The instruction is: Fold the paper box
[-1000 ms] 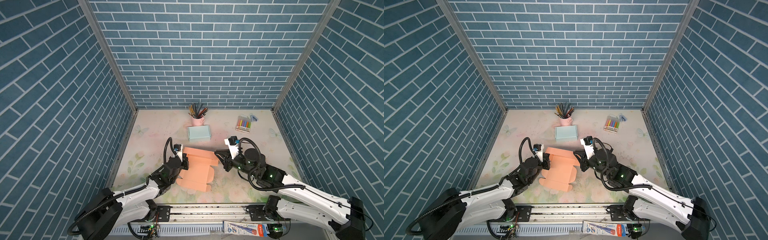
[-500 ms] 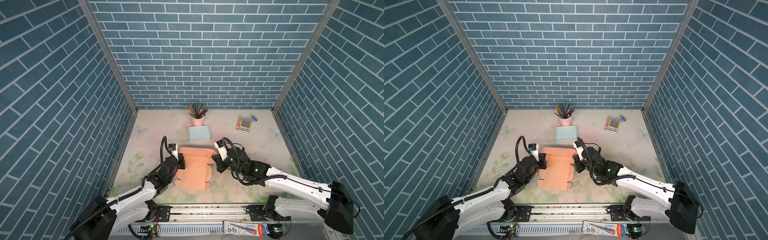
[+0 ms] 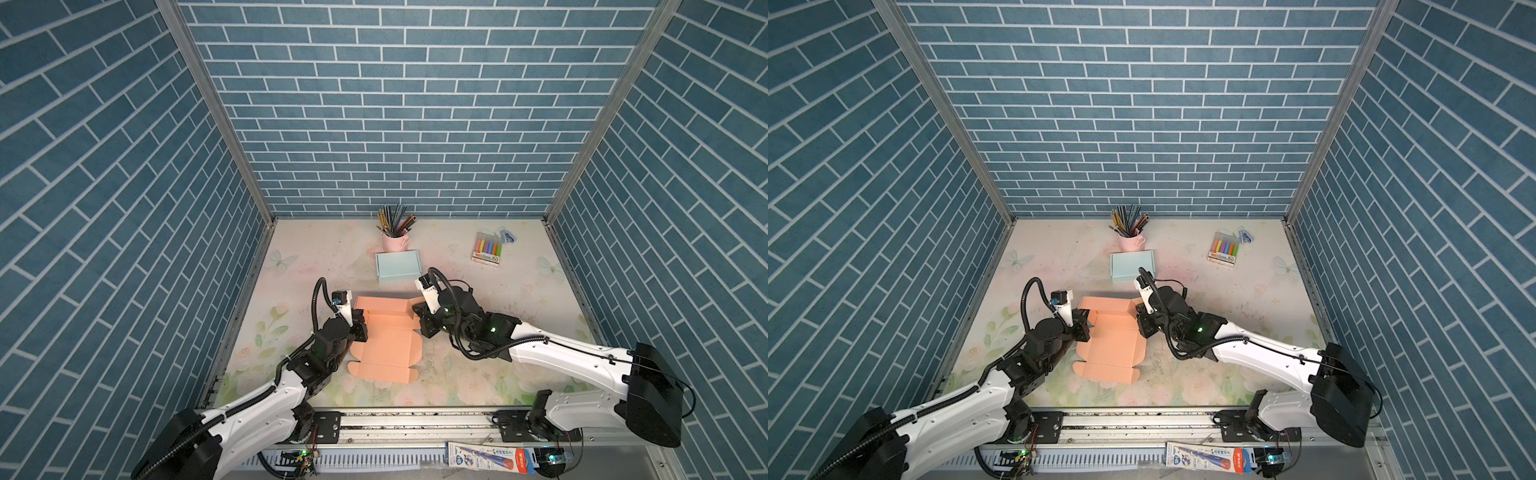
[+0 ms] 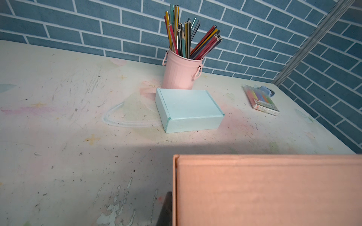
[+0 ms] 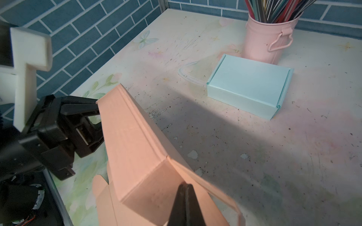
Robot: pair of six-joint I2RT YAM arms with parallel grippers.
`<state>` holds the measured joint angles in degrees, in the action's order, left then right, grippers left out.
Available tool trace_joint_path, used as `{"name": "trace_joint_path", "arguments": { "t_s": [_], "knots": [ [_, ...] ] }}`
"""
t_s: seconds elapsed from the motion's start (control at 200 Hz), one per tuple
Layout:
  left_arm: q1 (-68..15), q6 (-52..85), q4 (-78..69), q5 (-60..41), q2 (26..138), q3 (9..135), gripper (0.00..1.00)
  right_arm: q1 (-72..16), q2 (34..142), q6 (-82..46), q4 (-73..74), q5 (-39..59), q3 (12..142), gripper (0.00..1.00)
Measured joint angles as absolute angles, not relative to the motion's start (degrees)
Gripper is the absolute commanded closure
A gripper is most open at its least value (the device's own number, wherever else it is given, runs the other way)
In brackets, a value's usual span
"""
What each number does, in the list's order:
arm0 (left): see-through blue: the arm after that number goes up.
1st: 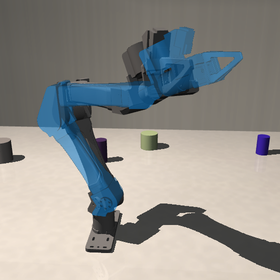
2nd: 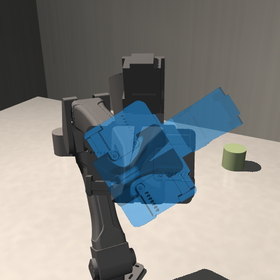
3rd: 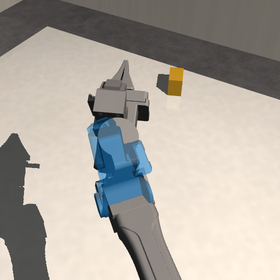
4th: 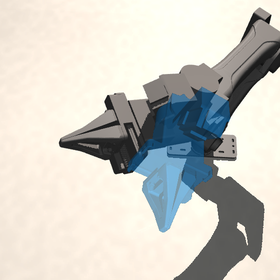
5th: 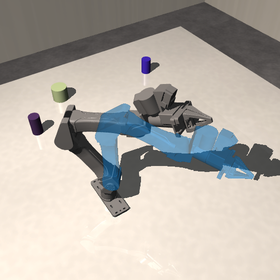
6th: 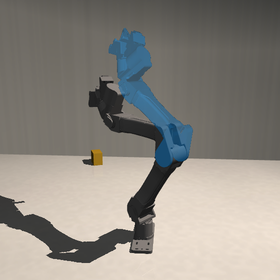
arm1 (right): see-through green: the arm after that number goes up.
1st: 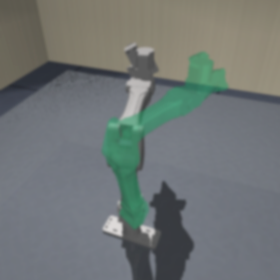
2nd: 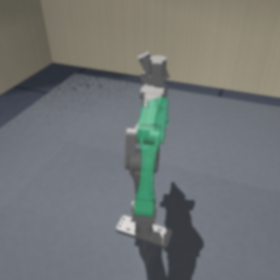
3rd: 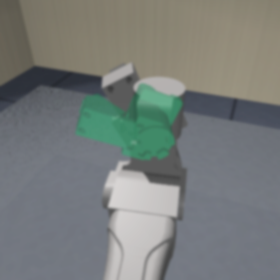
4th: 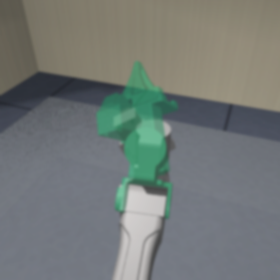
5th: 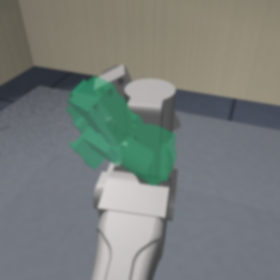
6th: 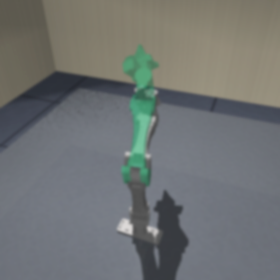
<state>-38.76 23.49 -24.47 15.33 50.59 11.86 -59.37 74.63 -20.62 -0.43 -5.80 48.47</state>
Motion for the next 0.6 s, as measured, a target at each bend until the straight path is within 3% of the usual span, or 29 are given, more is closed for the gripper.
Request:
{"name": "trace_joint_path", "arguments": {
  "t_s": [0.415, 0.595],
  "knots": [
    [-37.5, 27.8, -22.6, 12.8, 48.8, 12.7, 1.00, -59.4, 75.5, -18.0, 3.3, -1.8, 51.4, 0.96],
    [-33.2, 29.2, -19.4, 8.2, 47.2, 14.6, 1.00, -59.4, 69.1, -17.6, 6.7, -0.8, 47.8, 0.93]
  ]
}}
